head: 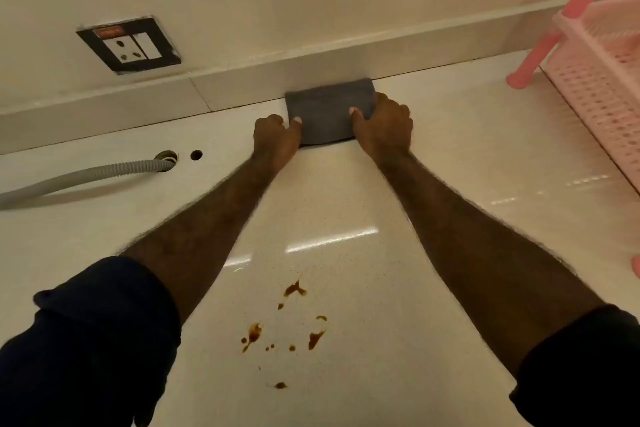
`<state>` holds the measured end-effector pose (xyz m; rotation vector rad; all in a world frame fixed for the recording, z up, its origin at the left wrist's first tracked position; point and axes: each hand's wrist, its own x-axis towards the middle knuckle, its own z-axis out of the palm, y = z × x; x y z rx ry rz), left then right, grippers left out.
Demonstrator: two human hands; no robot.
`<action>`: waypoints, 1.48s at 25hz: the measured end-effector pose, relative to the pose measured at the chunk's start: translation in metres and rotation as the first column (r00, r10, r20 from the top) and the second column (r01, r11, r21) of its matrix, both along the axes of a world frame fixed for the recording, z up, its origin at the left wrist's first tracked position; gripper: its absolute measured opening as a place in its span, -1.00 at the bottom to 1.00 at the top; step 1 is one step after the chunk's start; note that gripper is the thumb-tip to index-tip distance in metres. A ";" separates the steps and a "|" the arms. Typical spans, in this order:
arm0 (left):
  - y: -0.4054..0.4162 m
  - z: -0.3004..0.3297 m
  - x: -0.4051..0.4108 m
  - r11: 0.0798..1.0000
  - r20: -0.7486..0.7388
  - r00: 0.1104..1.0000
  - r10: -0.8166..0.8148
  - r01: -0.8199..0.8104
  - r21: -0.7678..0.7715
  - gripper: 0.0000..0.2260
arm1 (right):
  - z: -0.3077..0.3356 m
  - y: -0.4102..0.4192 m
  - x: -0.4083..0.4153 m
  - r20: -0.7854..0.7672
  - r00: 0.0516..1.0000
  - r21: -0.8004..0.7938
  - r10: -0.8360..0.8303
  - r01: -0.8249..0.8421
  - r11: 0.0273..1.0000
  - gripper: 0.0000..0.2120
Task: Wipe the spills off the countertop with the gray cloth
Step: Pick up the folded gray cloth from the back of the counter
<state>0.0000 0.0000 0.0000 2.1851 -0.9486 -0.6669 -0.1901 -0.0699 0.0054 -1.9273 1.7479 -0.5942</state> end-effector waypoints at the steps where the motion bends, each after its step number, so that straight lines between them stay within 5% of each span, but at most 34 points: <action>1: -0.009 0.001 0.001 0.998 -0.087 0.994 0.059 -0.059 0.007 -0.54 | -0.003 -0.007 0.001 0.071 0.997 0.012 -0.007 0.007 1.000 -0.39; 6: -0.033 0.012 0.006 0.991 -0.218 0.969 0.116 -0.098 0.090 -0.63 | 0.002 -0.025 0.011 0.309 0.945 0.207 -0.104 0.040 0.978 -0.37; 11: -0.037 0.011 -0.004 0.988 -0.334 0.931 0.145 -0.117 0.102 -0.62 | 0.000 -0.041 0.015 0.335 0.927 0.384 -0.167 0.027 0.923 -0.44; 16: -0.016 0.019 -0.007 0.997 -0.303 0.950 0.083 -0.081 0.018 -0.90 | 0.012 -0.030 0.006 0.351 0.915 0.480 -0.197 0.004 0.877 -0.63; 23: 0.060 0.060 -0.018 0.994 -0.408 0.911 -0.065 0.023 -0.108 -0.86 | 0.041 0.059 -0.031 0.480 0.856 0.448 -0.191 -0.052 0.893 -0.71; 30: 0.181 0.075 -0.049 0.962 -0.492 0.832 -0.256 0.169 -0.215 -0.74 | 0.045 0.170 -0.078 0.779 0.540 0.479 -0.318 -0.186 0.858 -0.65; 37: 0.284 0.060 -0.093 0.963 -0.575 0.773 -0.268 0.203 -0.176 -0.63 | 0.033 0.252 -0.136 0.713 0.543 0.588 -0.444 -0.117 0.801 -0.66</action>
